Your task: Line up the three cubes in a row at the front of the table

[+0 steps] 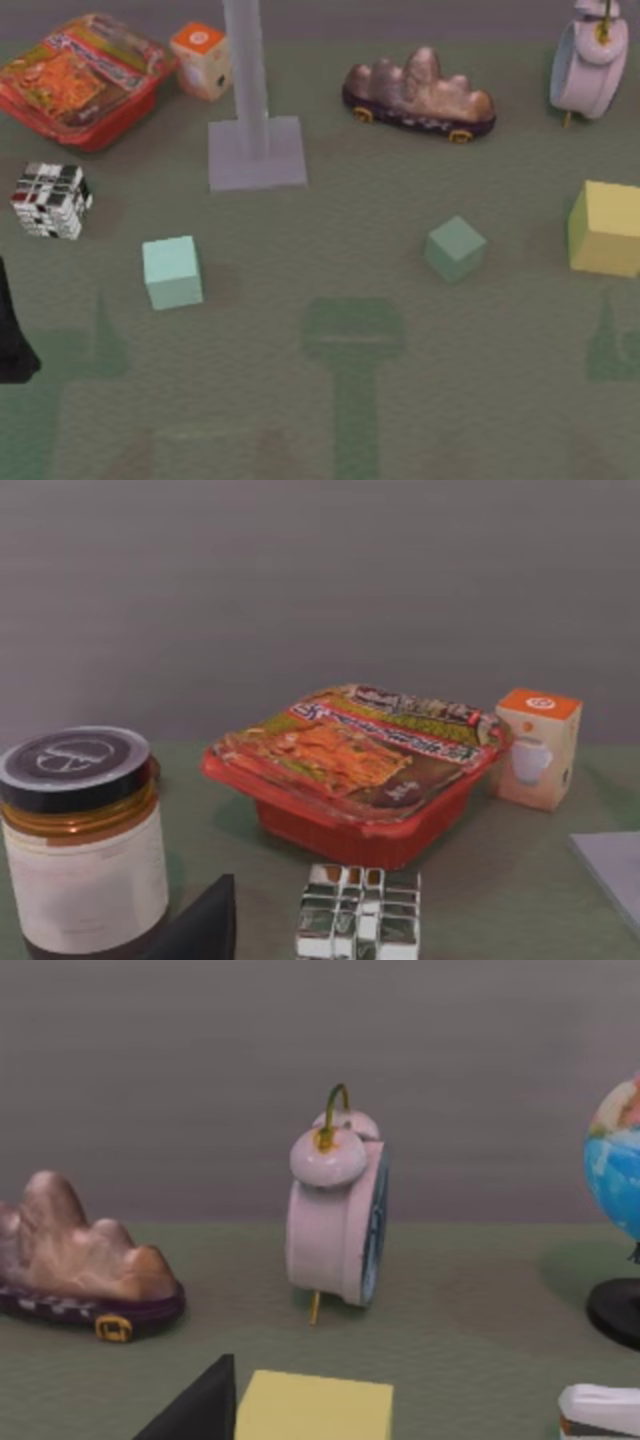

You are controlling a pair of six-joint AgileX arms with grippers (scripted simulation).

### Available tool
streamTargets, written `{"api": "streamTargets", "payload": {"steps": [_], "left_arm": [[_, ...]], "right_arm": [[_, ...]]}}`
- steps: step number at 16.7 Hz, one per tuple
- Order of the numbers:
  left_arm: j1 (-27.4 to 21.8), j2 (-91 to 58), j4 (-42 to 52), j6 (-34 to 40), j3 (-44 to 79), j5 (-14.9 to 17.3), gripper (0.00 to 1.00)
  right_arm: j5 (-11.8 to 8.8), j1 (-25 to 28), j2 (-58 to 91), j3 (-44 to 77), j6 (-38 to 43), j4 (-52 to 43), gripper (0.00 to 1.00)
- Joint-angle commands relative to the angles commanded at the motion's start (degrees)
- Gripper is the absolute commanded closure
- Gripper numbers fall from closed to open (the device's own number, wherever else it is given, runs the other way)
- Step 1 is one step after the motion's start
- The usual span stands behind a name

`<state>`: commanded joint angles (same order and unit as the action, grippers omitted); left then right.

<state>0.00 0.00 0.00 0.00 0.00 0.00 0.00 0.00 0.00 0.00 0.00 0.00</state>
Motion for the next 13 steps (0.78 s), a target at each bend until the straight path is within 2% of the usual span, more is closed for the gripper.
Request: {"api": "streamTargets", "payload": {"steps": [6, 9, 13], "left_arm": [[0.00, 0.00, 0.00, 0.00, 0.00, 0.00, 0.00], [0.00, 0.00, 0.00, 0.00, 0.00, 0.00, 0.00], [0.00, 0.00, 0.00, 0.00, 0.00, 0.00, 0.00]], "right_arm": [[-0.25, 1.73, 5.76, 5.87, -0.54, -3.95, 0.00], [-0.29, 4.18, 16.35, 16.27, -1.47, -10.49, 0.00], [-0.10, 8.35, 38.44, 35.59, -3.27, -22.69, 0.00]]}}
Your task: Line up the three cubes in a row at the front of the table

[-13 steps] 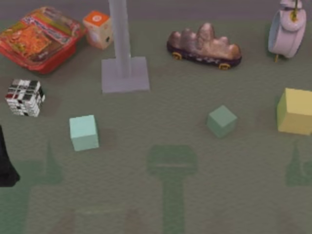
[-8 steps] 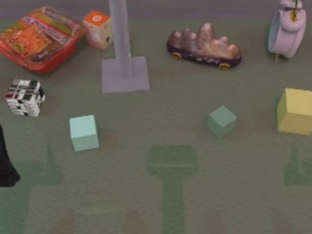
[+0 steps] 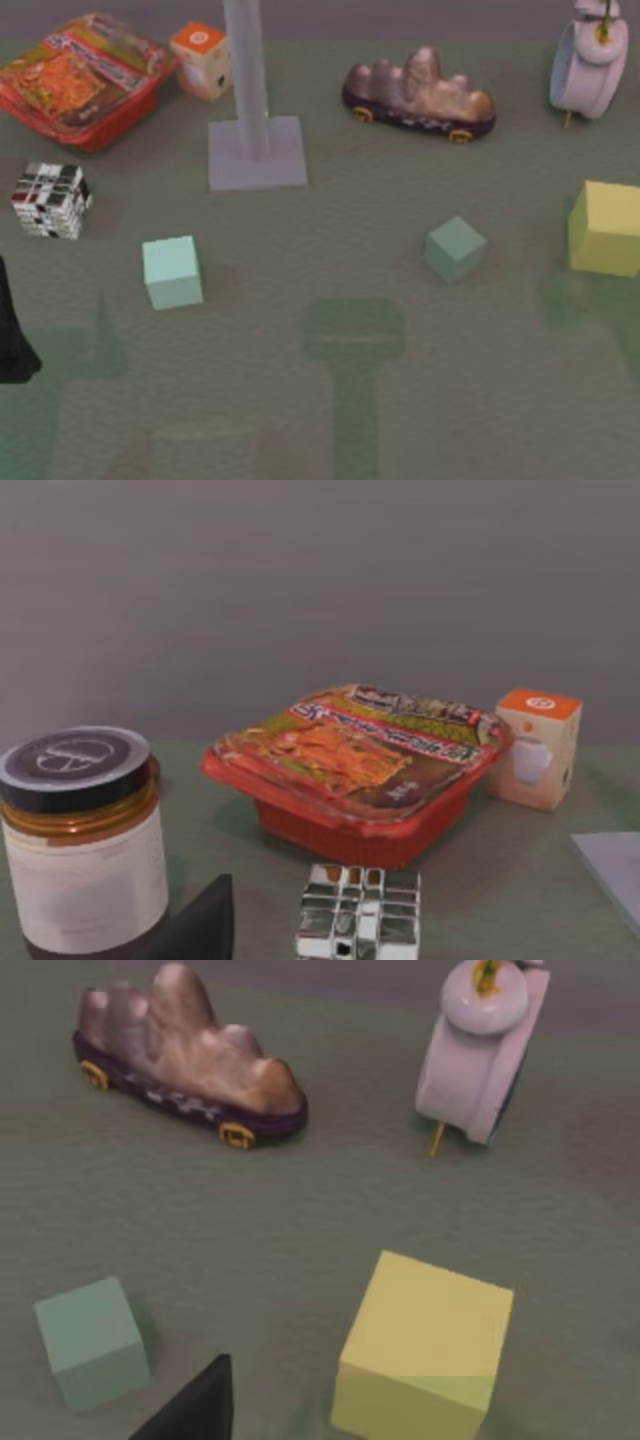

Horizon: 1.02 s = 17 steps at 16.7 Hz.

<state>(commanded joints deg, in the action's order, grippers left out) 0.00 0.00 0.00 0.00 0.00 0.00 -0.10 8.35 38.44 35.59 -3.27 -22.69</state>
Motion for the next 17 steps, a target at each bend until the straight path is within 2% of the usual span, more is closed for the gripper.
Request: {"api": "streamTargets", "payload": {"steps": [9, 13, 17], "left_arm": [[0.00, 0.00, 0.00, 0.00, 0.00, 0.00, 0.00], [0.00, 0.00, 0.00, 0.00, 0.00, 0.00, 0.00], [0.00, 0.00, 0.00, 0.00, 0.00, 0.00, 0.00]], "right_arm": [[0.34, 10.54, 59.27, 45.97, -4.65, -31.31, 0.00], [0.34, 14.27, 77.42, 62.10, -6.16, -41.62, 0.00], [0.33, 16.68, 88.97, 73.96, -7.11, -47.77, 0.00]]}}
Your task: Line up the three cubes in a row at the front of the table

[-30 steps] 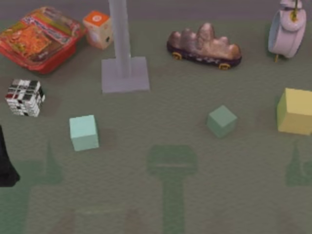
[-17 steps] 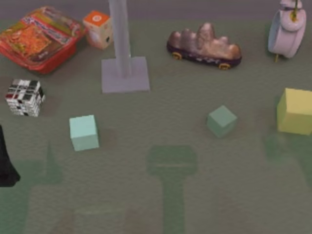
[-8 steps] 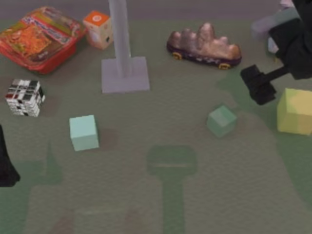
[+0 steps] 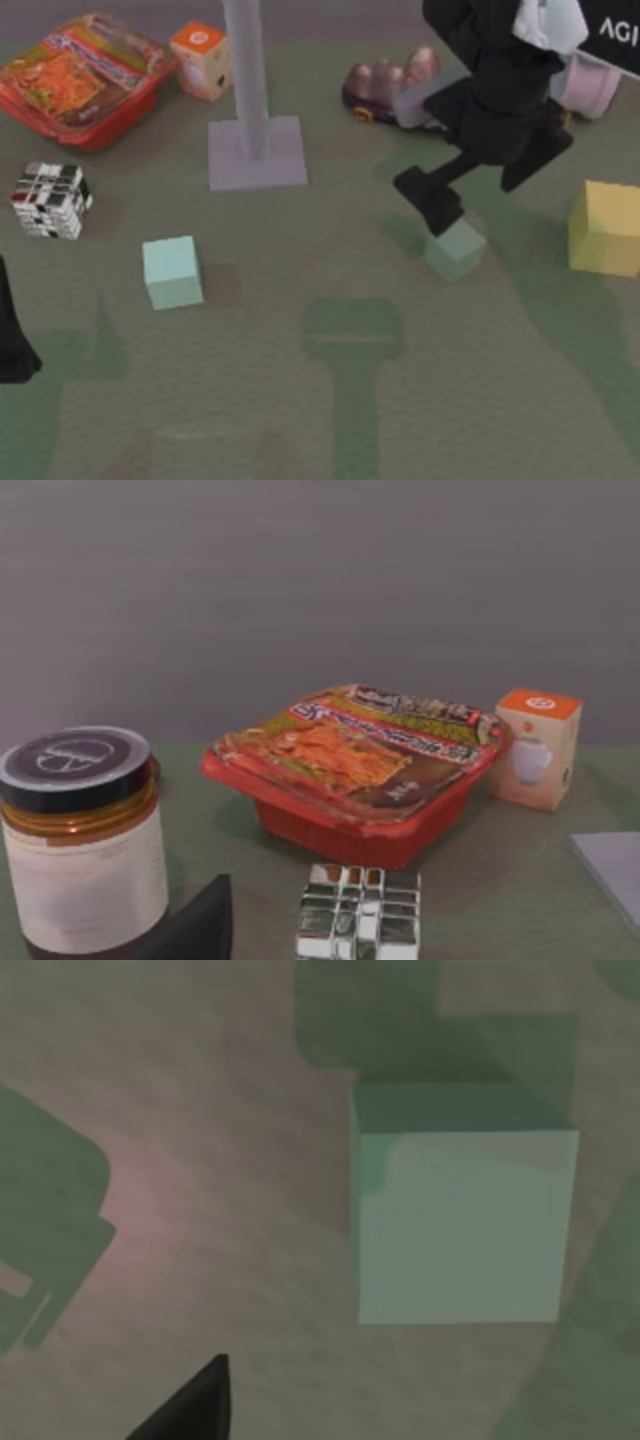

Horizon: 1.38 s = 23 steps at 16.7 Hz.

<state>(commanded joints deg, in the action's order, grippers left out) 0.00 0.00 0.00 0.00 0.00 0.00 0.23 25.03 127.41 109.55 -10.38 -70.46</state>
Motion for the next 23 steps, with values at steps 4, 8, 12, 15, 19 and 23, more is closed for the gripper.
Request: {"api": "streamTargets", "payload": {"steps": [4, 8, 12, 15, 19, 23], "left_arm": [[0.00, 0.00, 0.00, 0.00, 0.00, 0.00, 0.00], [0.00, 0.00, 0.00, 0.00, 0.00, 0.00, 0.00], [0.00, 0.00, 0.00, 0.00, 0.00, 0.00, 0.00], [0.00, 0.00, 0.00, 0.00, 0.00, 0.00, 0.00], [0.00, 0.00, 0.00, 0.00, 0.00, 0.00, 0.00], [0.00, 0.00, 0.00, 0.00, 0.00, 0.00, 0.00]], "right_arm": [[-0.01, 0.70, 3.29, 3.24, -0.27, -1.63, 0.00], [-0.01, 0.39, 3.18, 3.10, -0.23, -1.51, 0.00], [0.00, 0.62, 4.33, -0.24, -0.35, 2.72, 0.00], [0.02, 0.68, 6.45, -5.16, -0.21, 10.41, 0.00], [0.04, 0.79, 8.32, -9.00, -0.13, 15.64, 0.00], [0.04, 0.79, 8.32, -9.00, -0.13, 15.64, 0.08]]}}
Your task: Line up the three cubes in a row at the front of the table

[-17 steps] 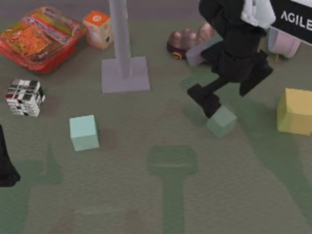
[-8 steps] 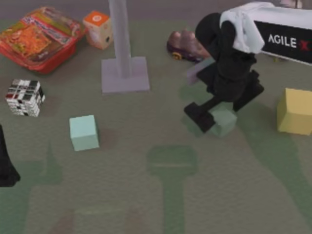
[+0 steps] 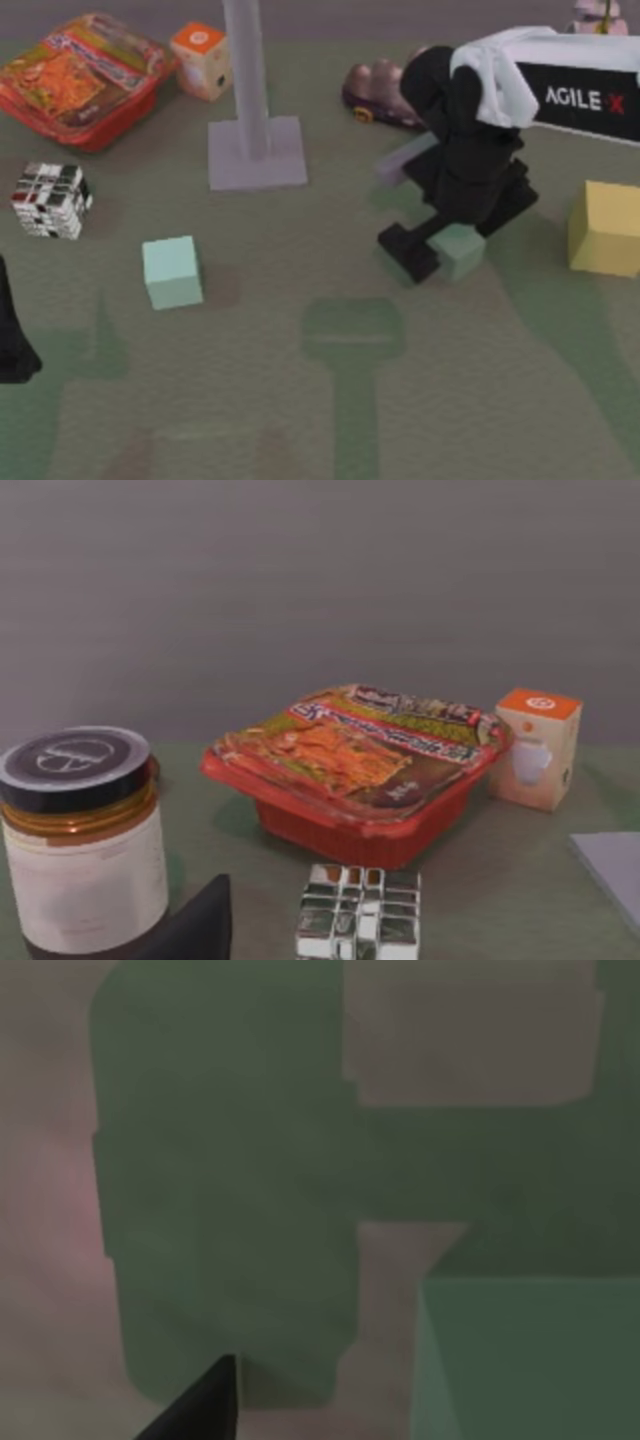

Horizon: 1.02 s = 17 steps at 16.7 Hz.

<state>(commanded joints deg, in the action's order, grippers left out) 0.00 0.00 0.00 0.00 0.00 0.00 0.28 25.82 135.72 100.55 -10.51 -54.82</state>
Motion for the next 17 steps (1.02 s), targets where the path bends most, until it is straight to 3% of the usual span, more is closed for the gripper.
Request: {"api": "streamTargets", "payload": {"steps": [12, 17], "left_arm": [[0.00, 0.00, 0.00, 0.00, 0.00, 0.00, 0.00], [0.00, 0.00, 0.00, 0.00, 0.00, 0.00, 0.00]], "right_arm": [[0.00, 0.00, 0.00, 0.00, 0.00, 0.00, 0.98], [0.00, 0.00, 0.00, 0.00, 0.00, 0.00, 1.00]]}}
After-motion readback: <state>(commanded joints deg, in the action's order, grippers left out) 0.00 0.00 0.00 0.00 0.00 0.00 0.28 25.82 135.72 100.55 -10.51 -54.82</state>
